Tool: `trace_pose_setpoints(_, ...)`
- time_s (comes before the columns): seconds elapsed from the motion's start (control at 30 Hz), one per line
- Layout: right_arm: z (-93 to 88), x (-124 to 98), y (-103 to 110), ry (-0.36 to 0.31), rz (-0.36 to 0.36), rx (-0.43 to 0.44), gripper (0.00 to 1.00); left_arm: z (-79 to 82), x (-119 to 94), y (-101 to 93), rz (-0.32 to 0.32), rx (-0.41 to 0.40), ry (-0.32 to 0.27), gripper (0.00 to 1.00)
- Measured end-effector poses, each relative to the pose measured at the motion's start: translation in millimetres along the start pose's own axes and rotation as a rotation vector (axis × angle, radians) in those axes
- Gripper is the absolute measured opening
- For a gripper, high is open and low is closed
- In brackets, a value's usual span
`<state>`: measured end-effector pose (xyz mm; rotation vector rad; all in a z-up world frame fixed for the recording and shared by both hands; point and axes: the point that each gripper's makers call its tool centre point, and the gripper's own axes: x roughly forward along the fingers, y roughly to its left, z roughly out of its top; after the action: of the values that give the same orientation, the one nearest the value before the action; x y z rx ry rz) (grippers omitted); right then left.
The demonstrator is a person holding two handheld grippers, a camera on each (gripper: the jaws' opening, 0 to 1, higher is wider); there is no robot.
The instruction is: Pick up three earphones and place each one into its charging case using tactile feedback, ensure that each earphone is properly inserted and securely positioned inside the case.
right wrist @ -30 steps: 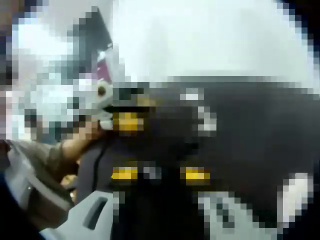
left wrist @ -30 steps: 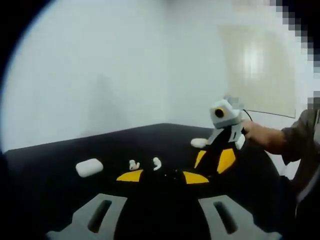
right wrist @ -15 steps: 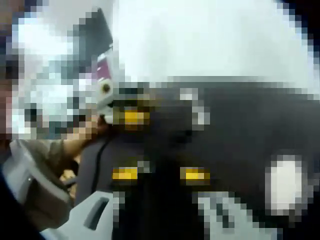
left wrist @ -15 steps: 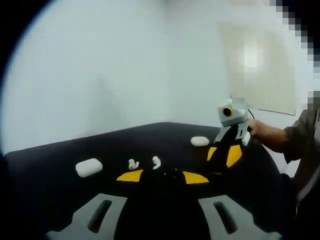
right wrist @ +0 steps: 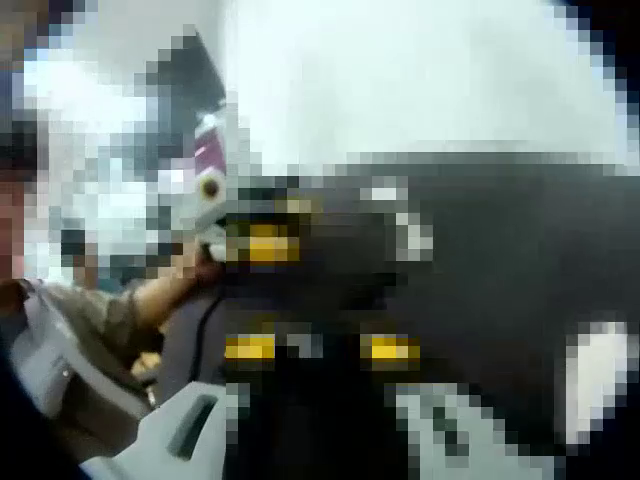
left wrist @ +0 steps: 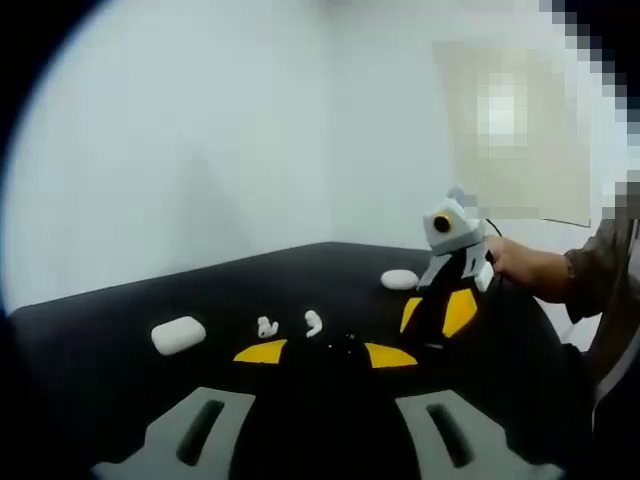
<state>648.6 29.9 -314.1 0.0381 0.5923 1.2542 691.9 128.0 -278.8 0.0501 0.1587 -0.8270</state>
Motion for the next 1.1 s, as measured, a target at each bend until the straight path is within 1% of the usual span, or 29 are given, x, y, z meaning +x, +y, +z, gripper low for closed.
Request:
trace_pose_setpoints(0.07,1.5,-2,5,-0.006,0.008,-0.086,0.3,0.4,0,-1.0,0.001,0.005,-0.002,0.25)
trace_pose_setpoints(0.13,6.4,-5,10,-0.039,0.001,-0.209,0.27,1.3,0,-1.7,0.0,0.012,-0.004,0.24)
trace_pose_setpoints(0.17,7.5,-7,13,-0.048,-0.006,-0.256,0.26,1.9,-1,-1.7,-0.001,0.013,-0.006,0.24)
trace_pose_setpoints(0.23,8.2,-10,17,-0.051,-0.017,-0.322,0.25,3.1,-1,-2.0,-0.006,0.007,-0.011,0.24)
trace_pose_setpoints(0.4,12.1,-19,29,-0.066,-0.042,-0.559,0.21,1.7,0,-6.1,-0.016,0.009,-0.006,0.24)
trace_pose_setpoints(0.47,12.8,-22,37,-0.08,-0.032,-0.628,0.19,1.8,0,-7.6,-0.023,0.011,-0.006,0.24)
trace_pose_setpoints(0.57,11.7,-25,42,-0.094,-0.015,-0.642,0.18,3.9,0,-9.0,-0.025,0.031,-0.012,0.22)
trace_pose_setpoints(0.6,10.5,-25,43,-0.096,-0.006,-0.635,0.18,4.7,0,-9.2,-0.028,0.034,-0.015,0.22)
trace_pose_setpoints(0.67,3.7,-24,43,-0.082,0.021,-0.608,0.19,5.2,0,-9.7,-0.033,0.033,-0.017,0.22)
trace_pose_setpoints(0.8,-4.2,-18,38,-0.068,0.031,-0.576,0.2,4.0,1,-9.9,-0.033,0.036,-0.013,0.22)
trace_pose_setpoints(0.87,-6.6,-16,36,-0.065,0.043,-0.526,0.2,4.0,1,-10.0,-0.035,0.037,-0.013,0.22)
trace_pose_setpoints(0.97,-17.5,-11,30,-0.027,0.067,-0.476,0.2,4.2,1,-10.3,-0.039,0.036,-0.014,0.22)
trace_pose_setpoints(1.0,-26.7,-9,24,0.013,0.059,-0.469,0.2,4.2,1,-10.1,-0.038,0.038,-0.014,0.22)
trace_pose_setpoints(1.03,-17.5,-4,24,-0.066,0.042,-0.43,0.19,4.4,0,-9.6,-0.033,0.046,-0.013,0.21)
trace_pose_setpoints(1.07,-18.7,-7,24,-0.033,0.062,-0.472,0.19,4.8,0,-9.4,-0.031,0.053,-0.014,0.21)
trace_pose_setpoints(1.1,-15.0,-8,25,-0.032,0.064,-0.465,0.19,5.4,0,-9.5,-0.031,0.053,-0.017,0.21)
